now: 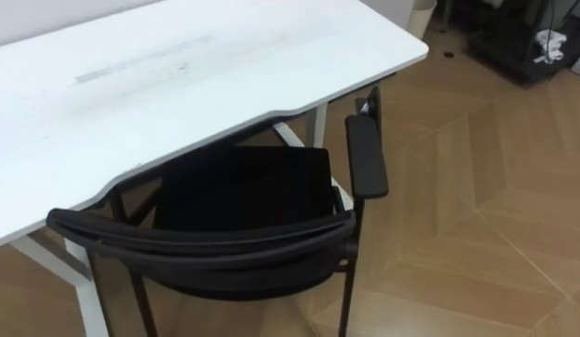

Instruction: Push chair

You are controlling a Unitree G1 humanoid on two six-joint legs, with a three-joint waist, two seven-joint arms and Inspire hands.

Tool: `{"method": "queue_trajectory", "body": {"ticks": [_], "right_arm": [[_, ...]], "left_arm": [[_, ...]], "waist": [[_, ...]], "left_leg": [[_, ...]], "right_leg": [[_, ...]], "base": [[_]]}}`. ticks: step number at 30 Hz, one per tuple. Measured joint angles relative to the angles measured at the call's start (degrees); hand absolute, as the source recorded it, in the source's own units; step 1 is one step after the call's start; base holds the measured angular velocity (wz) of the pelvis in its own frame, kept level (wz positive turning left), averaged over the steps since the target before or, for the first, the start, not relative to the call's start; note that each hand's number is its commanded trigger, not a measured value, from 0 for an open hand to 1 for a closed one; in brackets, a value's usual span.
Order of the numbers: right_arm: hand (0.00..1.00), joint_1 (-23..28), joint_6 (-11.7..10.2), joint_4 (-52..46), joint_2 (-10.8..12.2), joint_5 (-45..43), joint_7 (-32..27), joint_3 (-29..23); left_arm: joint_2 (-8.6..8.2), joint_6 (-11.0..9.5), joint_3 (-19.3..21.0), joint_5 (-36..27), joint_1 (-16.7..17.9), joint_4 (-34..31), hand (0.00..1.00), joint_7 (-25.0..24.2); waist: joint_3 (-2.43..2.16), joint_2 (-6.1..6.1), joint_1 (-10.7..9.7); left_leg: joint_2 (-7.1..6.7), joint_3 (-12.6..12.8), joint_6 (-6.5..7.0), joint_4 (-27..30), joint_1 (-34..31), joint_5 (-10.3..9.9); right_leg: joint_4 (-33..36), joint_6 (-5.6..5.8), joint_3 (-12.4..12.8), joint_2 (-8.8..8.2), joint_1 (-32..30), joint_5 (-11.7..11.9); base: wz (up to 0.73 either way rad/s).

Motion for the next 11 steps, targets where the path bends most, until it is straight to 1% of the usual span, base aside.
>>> {"method": "queue_trajectory", "body": {"ticks": [2,3,6,8,9,11], "right_arm": [[0.00,-0.47,0.32,-0.03,0.09,-0.24,0.72,0.10],[0.00,-0.67,0.33,-0.03,0.08,-0.14,1.03,0.10],[0.00,-0.84,0.38,-0.25,0.10,0.09,2.16,0.15],[0.00,-0.85,0.85,-0.24,0.20,0.24,2.75,0.15],[0.00,-0.85,0.97,-0.25,0.20,0.34,2.86,0.18],[0.00,-0.89,1.00,-0.25,0.19,1.11,3.42,1.64]], "left_arm": [[-0.07,0.28,-0.51,0.16,-1.67,-0.23,0.00,-1.58],[-0.02,0.28,-0.55,0.21,-1.99,-0.24,0.00,-1.71],[-0.06,0.26,-0.58,0.12,-2.44,-1.11,0.00,-2.94],[0.17,0.22,-0.57,0.43,-2.90,-1.48,0.00,-3.62],[0.21,0.22,-0.62,0.63,-2.95,-1.51,0.00,-3.64],[0.35,0.19,-1.66,0.65,-3.44,-1.83,0.00,-3.66]], "waist": [[0.04,-0.17,0.14],[0.03,-0.28,0.21],[-0.04,-0.60,0.19],[-0.17,-1.06,0.28],[-0.15,-1.00,0.27],[-0.26,-1.17,0.13]], "left_leg": [[0.00,0.04,0.01,-0.07,-0.05,0.00],[0.00,0.04,0.01,-0.06,0.01,0.00],[-0.01,0.06,0.00,-0.03,0.10,0.00],[-0.01,0.12,0.00,-0.01,0.06,0.00],[-0.02,0.18,0.00,-0.01,0.09,0.00],[-0.05,0.23,0.01,-0.09,-0.01,-0.01]], "right_leg": [[-0.16,0.04,-0.04,0.04,-0.06,-0.03],[-0.17,0.04,-0.04,0.05,-0.06,-0.03],[-0.25,0.06,-0.04,0.08,-0.07,-0.04],[-0.25,0.06,0.06,0.09,-0.15,-0.06],[-0.25,0.06,0.20,0.12,-0.20,-0.06],[-0.03,0.07,0.44,0.21,-0.90,-0.08]], "base": [[-0.02],[-0.06],[-0.04],[0.00],[-0.04],[-0.05]]}}
